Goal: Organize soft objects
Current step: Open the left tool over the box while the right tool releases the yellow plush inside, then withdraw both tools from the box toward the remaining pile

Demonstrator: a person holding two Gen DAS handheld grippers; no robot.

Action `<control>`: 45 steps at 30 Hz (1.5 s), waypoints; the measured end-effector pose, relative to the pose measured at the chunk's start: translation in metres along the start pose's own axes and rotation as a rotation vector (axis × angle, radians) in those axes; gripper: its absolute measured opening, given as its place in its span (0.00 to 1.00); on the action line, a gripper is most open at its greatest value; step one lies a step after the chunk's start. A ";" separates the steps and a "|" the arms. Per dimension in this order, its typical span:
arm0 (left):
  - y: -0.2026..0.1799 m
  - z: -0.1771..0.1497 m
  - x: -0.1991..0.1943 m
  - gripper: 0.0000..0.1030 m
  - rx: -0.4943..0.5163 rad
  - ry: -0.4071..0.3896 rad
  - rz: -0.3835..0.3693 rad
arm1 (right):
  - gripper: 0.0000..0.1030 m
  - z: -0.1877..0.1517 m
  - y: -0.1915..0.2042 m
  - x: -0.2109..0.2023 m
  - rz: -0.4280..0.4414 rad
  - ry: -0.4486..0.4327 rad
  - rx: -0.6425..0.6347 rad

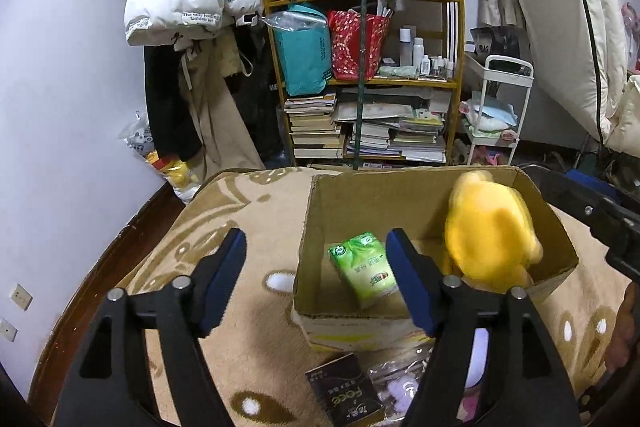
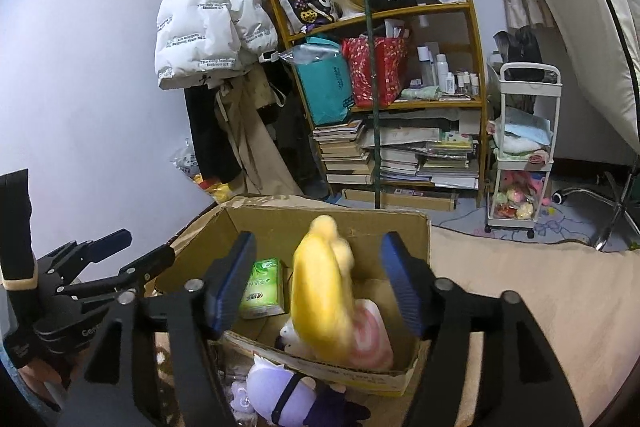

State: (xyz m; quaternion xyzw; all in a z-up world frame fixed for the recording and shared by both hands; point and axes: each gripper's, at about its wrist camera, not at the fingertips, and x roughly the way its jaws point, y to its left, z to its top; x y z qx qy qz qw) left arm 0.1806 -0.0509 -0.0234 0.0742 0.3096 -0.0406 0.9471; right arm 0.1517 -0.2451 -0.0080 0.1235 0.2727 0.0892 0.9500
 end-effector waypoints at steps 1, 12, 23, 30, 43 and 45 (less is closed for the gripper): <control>0.001 -0.001 -0.002 0.76 -0.001 0.000 0.004 | 0.72 0.000 0.000 -0.002 -0.003 -0.002 0.002; 0.021 -0.014 -0.028 0.96 -0.023 0.023 0.043 | 1.00 -0.008 0.011 -0.031 -0.015 -0.004 0.029; 0.030 -0.037 -0.069 0.96 -0.024 0.059 0.039 | 1.00 -0.020 0.018 -0.070 -0.057 0.033 0.007; 0.025 -0.056 -0.082 0.96 0.006 0.099 0.033 | 1.00 -0.032 0.025 -0.096 -0.058 0.032 0.004; 0.026 -0.078 -0.101 0.96 0.005 0.148 0.034 | 1.00 -0.064 0.038 -0.119 -0.072 0.077 0.018; 0.028 -0.080 -0.102 0.96 -0.008 0.154 0.033 | 1.00 -0.066 0.039 -0.122 -0.078 0.079 0.014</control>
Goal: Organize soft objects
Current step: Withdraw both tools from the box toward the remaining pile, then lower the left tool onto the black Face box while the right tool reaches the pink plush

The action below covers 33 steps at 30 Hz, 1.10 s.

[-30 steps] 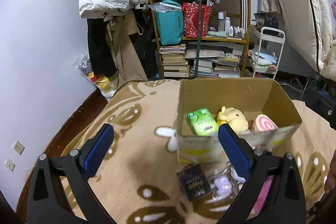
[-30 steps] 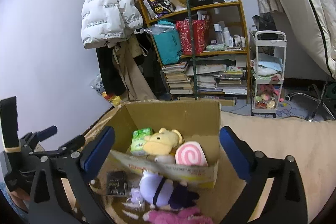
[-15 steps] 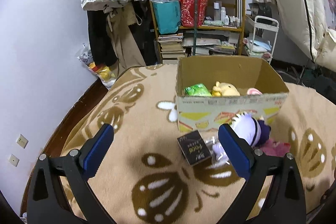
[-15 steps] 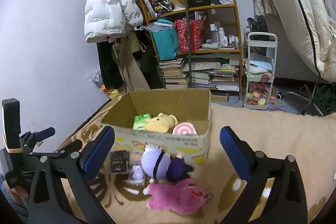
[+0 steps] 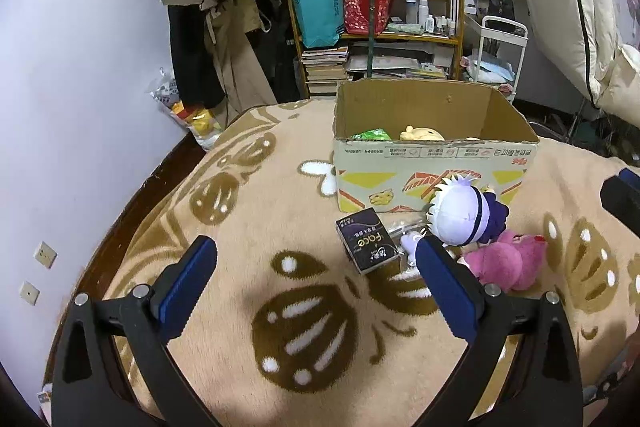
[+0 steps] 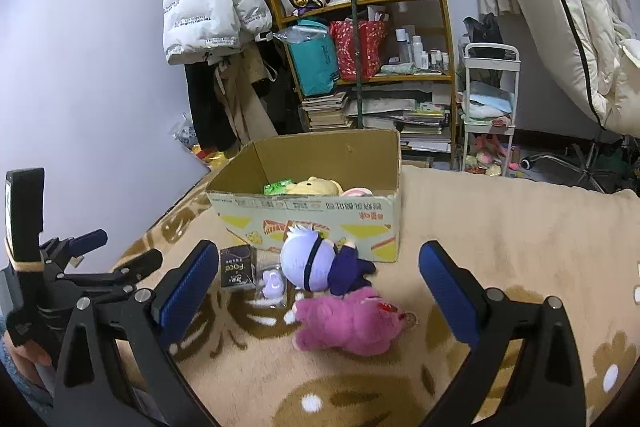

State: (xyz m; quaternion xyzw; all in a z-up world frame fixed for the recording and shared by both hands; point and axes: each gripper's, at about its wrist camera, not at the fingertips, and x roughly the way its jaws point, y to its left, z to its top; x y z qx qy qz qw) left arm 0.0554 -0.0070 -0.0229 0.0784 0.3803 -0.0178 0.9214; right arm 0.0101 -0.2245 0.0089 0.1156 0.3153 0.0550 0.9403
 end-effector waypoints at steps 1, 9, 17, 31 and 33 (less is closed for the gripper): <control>0.001 0.000 0.000 0.96 -0.004 0.002 -0.002 | 1.00 -0.001 0.000 -0.001 -0.003 0.000 0.000; 0.006 0.000 0.005 0.96 -0.038 0.017 -0.001 | 1.00 -0.001 -0.005 0.000 -0.028 -0.004 0.009; 0.006 0.002 0.019 0.96 -0.049 0.049 -0.009 | 1.00 -0.003 -0.009 0.012 -0.033 0.026 0.016; 0.005 0.014 0.066 0.96 -0.108 0.127 -0.038 | 1.00 -0.008 -0.025 0.049 -0.074 0.105 0.075; 0.003 0.016 0.075 0.96 -0.115 0.142 -0.042 | 1.00 -0.010 -0.028 0.056 -0.068 0.124 0.087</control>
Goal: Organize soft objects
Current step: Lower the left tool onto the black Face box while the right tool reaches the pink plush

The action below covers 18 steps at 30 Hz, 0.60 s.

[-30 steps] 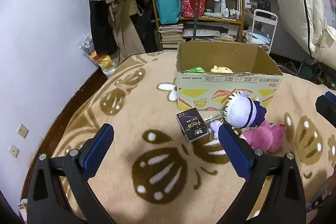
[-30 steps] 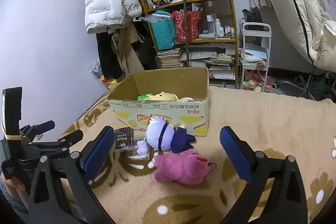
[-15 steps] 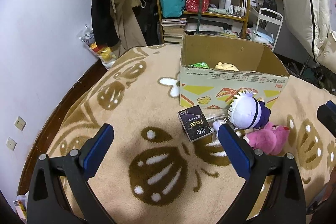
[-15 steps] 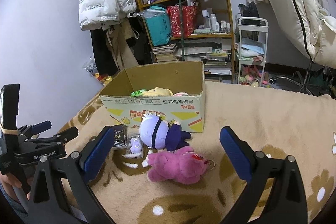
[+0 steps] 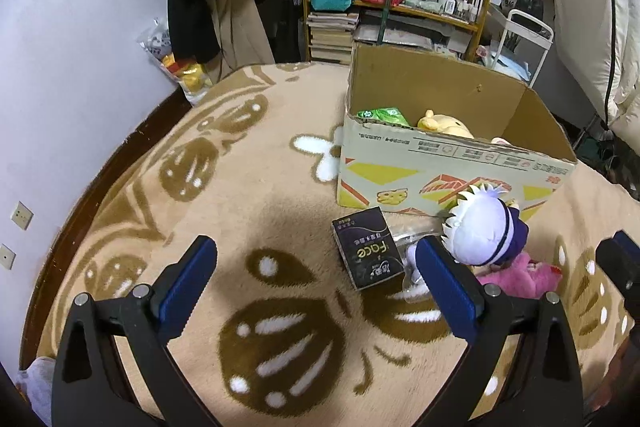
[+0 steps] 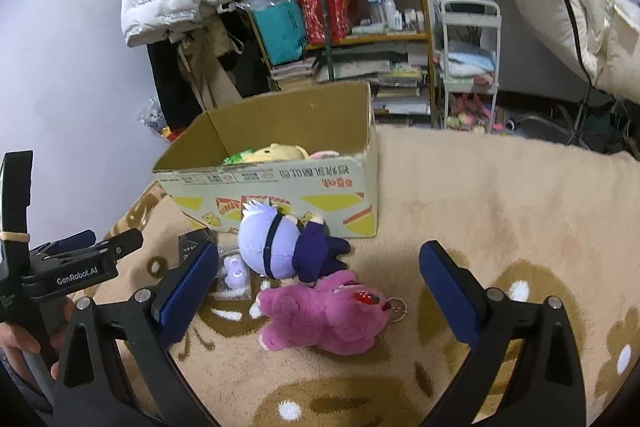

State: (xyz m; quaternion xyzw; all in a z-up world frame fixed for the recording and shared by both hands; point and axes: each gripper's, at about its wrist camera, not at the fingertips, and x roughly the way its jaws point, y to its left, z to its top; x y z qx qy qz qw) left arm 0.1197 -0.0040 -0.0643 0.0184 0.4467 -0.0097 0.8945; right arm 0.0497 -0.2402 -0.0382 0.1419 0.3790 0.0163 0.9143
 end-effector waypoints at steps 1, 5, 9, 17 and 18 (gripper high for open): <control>-0.001 0.002 0.006 0.96 -0.004 0.009 -0.002 | 1.00 0.000 -0.001 0.004 0.004 0.010 0.005; -0.004 0.005 0.020 0.96 -0.007 0.028 0.006 | 1.00 -0.001 -0.002 0.017 0.005 0.040 0.017; -0.007 0.008 0.032 0.96 -0.001 0.047 0.005 | 1.00 -0.003 -0.001 0.031 0.019 0.070 0.016; -0.010 0.010 0.055 0.96 -0.019 0.112 -0.017 | 1.00 -0.009 0.002 0.055 0.010 0.127 0.011; -0.010 0.010 0.057 0.96 -0.021 0.116 -0.019 | 1.00 -0.010 0.003 0.058 0.007 0.137 0.012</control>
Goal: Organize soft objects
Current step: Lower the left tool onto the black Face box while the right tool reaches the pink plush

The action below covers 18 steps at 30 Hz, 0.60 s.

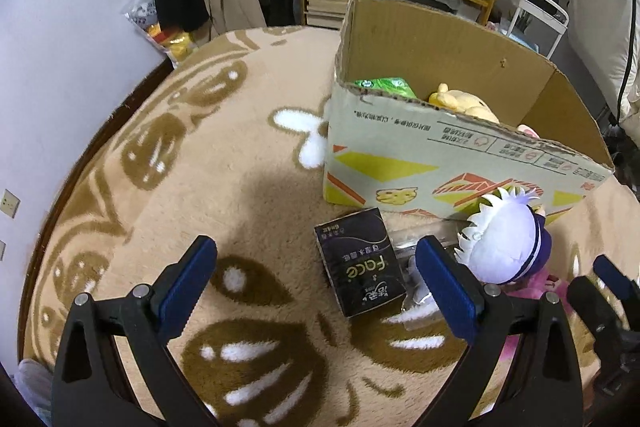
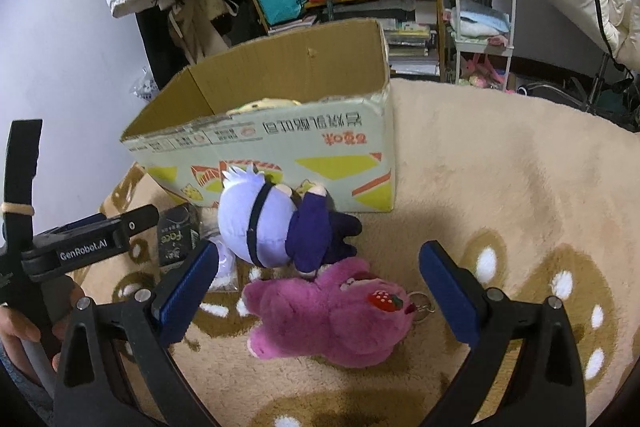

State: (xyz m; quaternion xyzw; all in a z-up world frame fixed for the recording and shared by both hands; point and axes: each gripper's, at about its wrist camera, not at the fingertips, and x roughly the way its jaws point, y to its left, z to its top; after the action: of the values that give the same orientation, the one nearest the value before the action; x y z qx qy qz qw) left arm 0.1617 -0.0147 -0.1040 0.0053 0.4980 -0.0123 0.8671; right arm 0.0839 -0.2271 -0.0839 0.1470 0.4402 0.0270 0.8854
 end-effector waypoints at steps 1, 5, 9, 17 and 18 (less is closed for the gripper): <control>0.000 0.001 0.003 0.96 -0.001 0.008 0.001 | 1.00 0.000 -0.001 0.003 0.000 0.008 0.000; -0.001 0.001 0.016 0.96 -0.002 0.042 0.006 | 1.00 -0.004 -0.002 0.012 0.005 0.044 0.001; -0.003 0.000 0.027 0.96 0.001 0.072 -0.003 | 1.00 -0.007 -0.003 0.023 0.007 0.087 0.001; -0.005 -0.005 0.042 0.96 0.013 0.120 0.008 | 1.00 -0.015 -0.002 0.041 -0.016 0.164 -0.022; -0.005 -0.005 0.044 0.96 0.010 0.126 0.007 | 1.00 -0.015 -0.001 0.043 -0.022 0.170 -0.030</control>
State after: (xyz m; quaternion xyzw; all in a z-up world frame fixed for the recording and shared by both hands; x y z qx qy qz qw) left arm 0.1793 -0.0198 -0.1445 0.0121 0.5516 -0.0113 0.8339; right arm 0.0980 -0.2170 -0.1258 0.1263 0.5148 0.0362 0.8472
